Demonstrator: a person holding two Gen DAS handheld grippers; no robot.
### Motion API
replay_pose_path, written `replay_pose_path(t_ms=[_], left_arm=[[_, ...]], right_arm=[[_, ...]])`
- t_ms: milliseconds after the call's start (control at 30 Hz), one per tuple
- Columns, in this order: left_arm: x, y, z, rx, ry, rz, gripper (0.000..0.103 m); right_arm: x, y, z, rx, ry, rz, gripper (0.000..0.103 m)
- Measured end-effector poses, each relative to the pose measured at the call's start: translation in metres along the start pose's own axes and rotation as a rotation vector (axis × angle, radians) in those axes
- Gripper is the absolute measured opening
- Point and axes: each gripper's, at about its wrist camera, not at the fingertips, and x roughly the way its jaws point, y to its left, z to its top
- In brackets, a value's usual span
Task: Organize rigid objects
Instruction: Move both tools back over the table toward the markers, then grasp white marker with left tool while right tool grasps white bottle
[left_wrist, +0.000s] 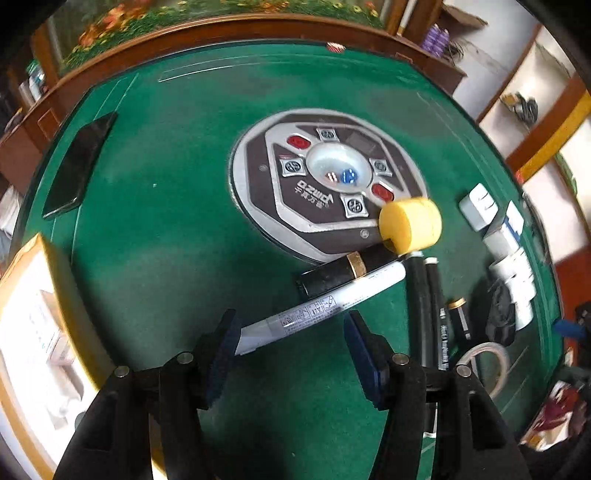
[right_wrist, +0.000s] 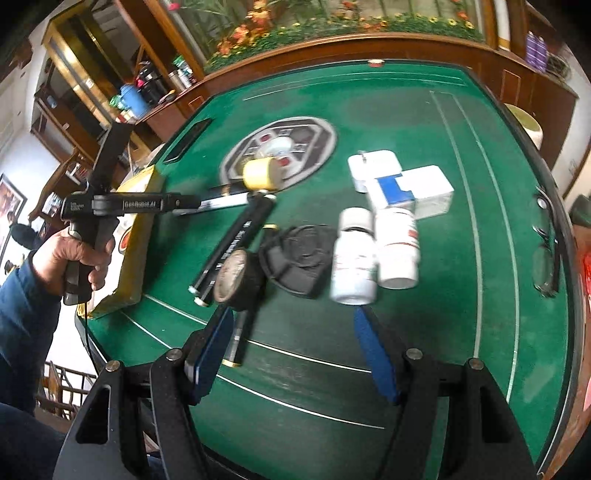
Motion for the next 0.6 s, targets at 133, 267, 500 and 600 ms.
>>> replay_pose_path(t_ms=[133, 267, 500, 600], left_arm=[[0.008, -0.007, -0.010, 0.025, 0.006, -0.019, 0.060], [0.003, -0.030, -0.025, 0.055, 0.004, -0.057, 0.032], [0.004, -0.068, -0.039, 0.092, 0.017, -0.014, 0.016], [0.007, -0.074, -0.029, 0.080, 0.020, 0.032, 0.018]], right_arm=[[-0.001, -0.012, 0.003, 0.012, 0.002, 0.007, 0.067], [0.001, -0.012, 0.007, -0.006, 0.007, 0.018, 0.067], [0.008, -0.018, 0.011, -0.001, 0.038, 0.006, 0.067], [0.012, -0.025, 0.013, 0.022, 0.053, -0.001, 0.067]])
